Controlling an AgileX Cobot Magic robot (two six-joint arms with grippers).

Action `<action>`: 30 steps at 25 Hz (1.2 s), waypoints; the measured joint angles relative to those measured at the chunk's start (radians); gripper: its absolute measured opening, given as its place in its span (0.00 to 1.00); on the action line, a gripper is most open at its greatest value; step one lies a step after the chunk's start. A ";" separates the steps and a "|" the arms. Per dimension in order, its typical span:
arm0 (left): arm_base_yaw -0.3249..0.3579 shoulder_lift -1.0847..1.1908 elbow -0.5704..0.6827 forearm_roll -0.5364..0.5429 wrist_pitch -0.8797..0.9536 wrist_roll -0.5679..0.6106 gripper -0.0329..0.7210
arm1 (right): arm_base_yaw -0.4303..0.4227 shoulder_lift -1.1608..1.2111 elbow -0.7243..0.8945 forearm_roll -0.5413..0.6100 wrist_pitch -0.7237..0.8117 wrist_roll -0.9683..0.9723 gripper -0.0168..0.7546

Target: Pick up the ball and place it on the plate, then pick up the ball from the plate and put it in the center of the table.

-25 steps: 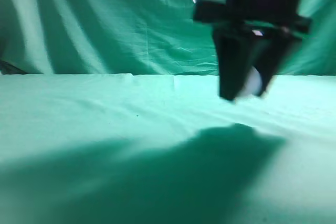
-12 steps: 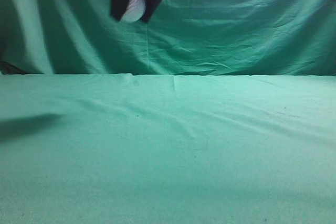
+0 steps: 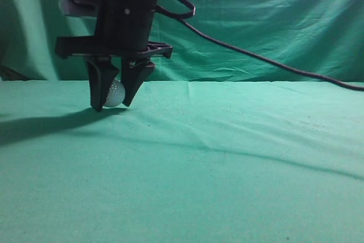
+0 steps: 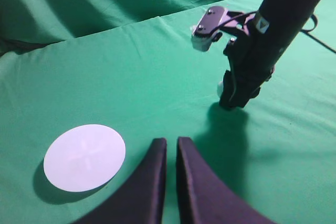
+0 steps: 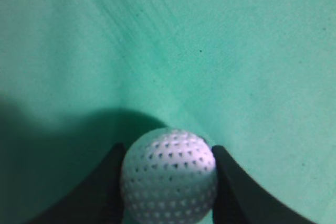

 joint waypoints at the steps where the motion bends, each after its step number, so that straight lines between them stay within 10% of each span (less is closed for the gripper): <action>1: 0.000 0.000 0.000 0.000 0.000 0.000 0.11 | 0.000 0.011 0.000 0.000 -0.007 0.000 0.44; 8: 0.000 0.000 0.000 0.000 0.000 0.000 0.11 | 0.000 0.016 -0.005 0.000 -0.031 0.000 0.44; 13: 0.000 0.000 0.000 0.000 0.000 0.000 0.11 | 0.000 0.008 -0.005 0.000 -0.019 0.000 0.79; 17: 0.000 0.000 0.000 0.000 0.000 0.000 0.11 | 0.000 -0.044 -0.064 0.000 0.070 0.000 0.79; 24: 0.000 0.000 0.000 0.000 0.000 0.000 0.11 | 0.000 -0.161 -0.280 0.000 0.309 0.014 0.12; 30: 0.000 0.000 0.000 0.004 0.000 0.000 0.11 | 0.000 -0.324 -0.336 0.000 0.336 0.050 0.11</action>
